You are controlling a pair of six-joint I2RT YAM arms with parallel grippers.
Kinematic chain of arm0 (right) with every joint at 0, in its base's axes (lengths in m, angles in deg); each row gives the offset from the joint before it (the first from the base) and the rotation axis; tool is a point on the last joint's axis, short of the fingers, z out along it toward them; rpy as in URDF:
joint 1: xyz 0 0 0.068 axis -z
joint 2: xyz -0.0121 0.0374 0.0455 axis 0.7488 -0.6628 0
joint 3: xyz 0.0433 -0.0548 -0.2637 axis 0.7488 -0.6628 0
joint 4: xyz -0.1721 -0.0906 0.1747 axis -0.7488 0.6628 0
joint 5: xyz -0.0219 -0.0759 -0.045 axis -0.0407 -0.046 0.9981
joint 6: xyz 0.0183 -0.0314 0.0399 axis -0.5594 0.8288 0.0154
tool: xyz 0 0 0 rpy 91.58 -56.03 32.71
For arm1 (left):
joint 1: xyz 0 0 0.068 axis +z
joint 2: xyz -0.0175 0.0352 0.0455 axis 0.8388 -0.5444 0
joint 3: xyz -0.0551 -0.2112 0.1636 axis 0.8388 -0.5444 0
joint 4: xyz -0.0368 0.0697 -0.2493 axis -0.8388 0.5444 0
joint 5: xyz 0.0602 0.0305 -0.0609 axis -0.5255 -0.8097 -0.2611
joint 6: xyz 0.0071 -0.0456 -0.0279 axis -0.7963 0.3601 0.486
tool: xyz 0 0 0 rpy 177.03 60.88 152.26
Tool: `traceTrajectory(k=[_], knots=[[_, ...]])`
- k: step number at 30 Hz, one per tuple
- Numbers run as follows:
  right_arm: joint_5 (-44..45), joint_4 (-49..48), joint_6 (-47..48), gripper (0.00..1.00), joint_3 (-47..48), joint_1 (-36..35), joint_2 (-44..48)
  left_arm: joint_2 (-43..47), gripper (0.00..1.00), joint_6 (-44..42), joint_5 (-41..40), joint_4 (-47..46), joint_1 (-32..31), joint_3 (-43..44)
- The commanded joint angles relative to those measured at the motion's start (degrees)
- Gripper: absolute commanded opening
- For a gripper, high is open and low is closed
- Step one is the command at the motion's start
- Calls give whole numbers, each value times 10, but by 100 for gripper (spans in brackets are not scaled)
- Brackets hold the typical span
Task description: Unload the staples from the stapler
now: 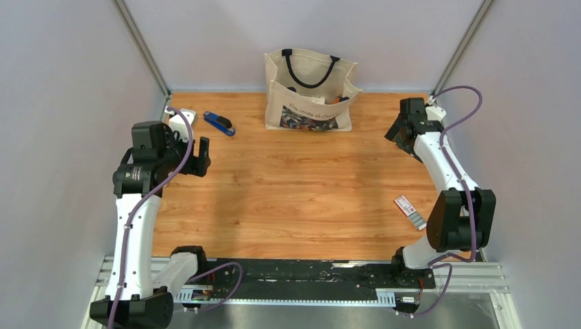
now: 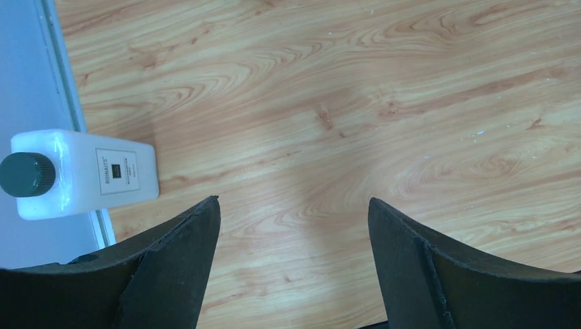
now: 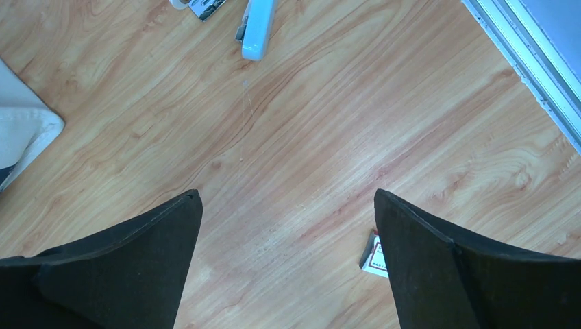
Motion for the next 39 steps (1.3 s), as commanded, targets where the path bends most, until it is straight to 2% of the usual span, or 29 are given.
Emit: traceTrajectory(k=[1,9,19,33,39], knots=[[35,-13,-13,100,25,0,-16,-12,87,1,14,-2,1,9],[63,-10,-35,100,59,8,-82,-37,88,3,23,-15,1,11],[24,0,-59,97,93,67,-177,-56,88,-7,35,-49,0,-19],[7,-32,-58,94,142,76,-241,-92,88,-10,64,-100,0,-51],[-4,-37,-62,88,167,79,-266,-92,89,-18,59,-110,1,-57]])
